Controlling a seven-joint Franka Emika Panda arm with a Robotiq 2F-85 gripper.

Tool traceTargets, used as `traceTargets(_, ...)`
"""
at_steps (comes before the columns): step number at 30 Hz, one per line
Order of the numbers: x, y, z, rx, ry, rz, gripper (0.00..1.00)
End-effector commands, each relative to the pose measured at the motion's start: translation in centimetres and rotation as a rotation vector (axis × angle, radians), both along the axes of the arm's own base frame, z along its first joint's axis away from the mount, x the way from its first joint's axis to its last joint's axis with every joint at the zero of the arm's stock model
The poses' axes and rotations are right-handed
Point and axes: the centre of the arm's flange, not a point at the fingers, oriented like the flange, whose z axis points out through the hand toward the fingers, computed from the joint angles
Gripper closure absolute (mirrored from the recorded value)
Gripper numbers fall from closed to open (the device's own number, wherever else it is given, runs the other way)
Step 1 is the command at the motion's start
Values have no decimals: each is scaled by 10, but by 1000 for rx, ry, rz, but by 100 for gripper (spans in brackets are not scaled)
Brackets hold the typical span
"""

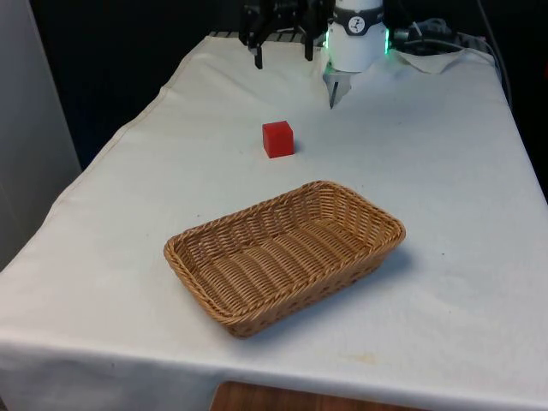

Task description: Pick up the cube and place it into the basket.

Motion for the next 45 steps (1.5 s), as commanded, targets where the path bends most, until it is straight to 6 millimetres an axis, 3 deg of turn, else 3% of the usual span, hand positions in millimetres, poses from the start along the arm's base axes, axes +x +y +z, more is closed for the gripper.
traceTargets(1, 0, -3, -2, 1, -7, -4, 0)
traceTargets(28, 0, -5, -22, -16, -15, -34, 0)
traceTargets(45, -1, 4, -39, 27, 0, -45, 0)
